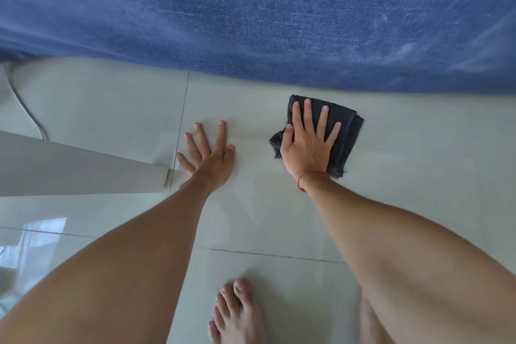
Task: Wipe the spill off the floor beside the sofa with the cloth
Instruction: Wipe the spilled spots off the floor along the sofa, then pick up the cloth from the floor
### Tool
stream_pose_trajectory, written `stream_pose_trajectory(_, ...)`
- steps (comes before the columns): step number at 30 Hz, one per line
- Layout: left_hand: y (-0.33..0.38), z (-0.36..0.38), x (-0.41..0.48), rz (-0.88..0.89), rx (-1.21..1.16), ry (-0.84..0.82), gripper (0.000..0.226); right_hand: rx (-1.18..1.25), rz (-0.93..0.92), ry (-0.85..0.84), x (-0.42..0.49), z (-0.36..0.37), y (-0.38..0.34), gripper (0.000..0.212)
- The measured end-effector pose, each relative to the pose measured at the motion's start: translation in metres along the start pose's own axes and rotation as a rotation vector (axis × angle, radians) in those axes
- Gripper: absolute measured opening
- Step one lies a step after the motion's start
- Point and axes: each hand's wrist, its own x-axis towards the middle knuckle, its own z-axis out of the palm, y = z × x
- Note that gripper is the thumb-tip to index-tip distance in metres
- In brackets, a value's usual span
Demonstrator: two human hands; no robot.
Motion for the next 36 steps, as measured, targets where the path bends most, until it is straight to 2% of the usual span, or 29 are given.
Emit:
stream_pose_trajectory(6, 0.001, -0.005, -0.002, 0.002, 0.009, -0.026, 0.056, 0.104, -0.123, -0.119, -0.009, 0.002, -0.033, 0.053)
stream_pose_trajectory(8, 0.005, -0.005, -0.003, 0.008, -0.026, 0.063, 0.055, 0.232, -0.135, -0.113, -0.007, -0.007, -0.020, 0.051)
stream_pose_trajectory(11, 0.029, -0.012, -0.004, 0.081, -0.101, 0.358, 0.045, 0.314, -0.028, 0.134, -0.007, -0.021, 0.001, 0.050)
stream_pose_trajectory(12, 0.041, -0.015, -0.002, 0.120, -0.104, 0.375, 0.047, 0.316, 0.063, 0.201, -0.007, -0.026, 0.008, 0.052)
stream_pose_trajectory(14, 0.066, -0.019, 0.004, 0.171, -0.132, 0.282, 0.056, 0.315, 0.276, 0.191, -0.005, -0.035, 0.018, 0.061)
stream_pose_trajectory(17, 0.089, -0.017, 0.013, 0.138, -0.180, 0.149, 0.064, 0.241, 0.473, 0.024, -0.003, -0.042, 0.028, 0.072)
stream_pose_trajectory(19, 0.095, -0.015, 0.014, 0.116, -0.130, 0.110, 0.062, 0.250, 0.486, -0.064, 0.004, -0.048, 0.025, 0.067)
stream_pose_trajectory(24, 0.101, -0.011, 0.014, 0.101, 0.125, 0.010, 0.063, 0.448, 0.503, -0.208, 0.013, -0.052, 0.007, 0.045)
stream_pose_trajectory(28, 0.101, -0.024, -0.018, 0.057, 0.083, -0.047, 0.065, 0.598, 0.565, -0.247, -0.010, -0.066, 0.008, 0.045)
stream_pose_trajectory(32, 0.093, -0.003, -0.029, -0.017, 0.042, -0.160, 0.069, 0.630, 0.683, -0.298, -0.019, -0.063, 0.017, 0.050)
stream_pose_trajectory(36, 0.073, 0.019, -0.072, -0.026, 0.037, -0.193, 0.060, 0.621, 0.751, -0.380, -0.065, -0.068, 0.028, 0.047)
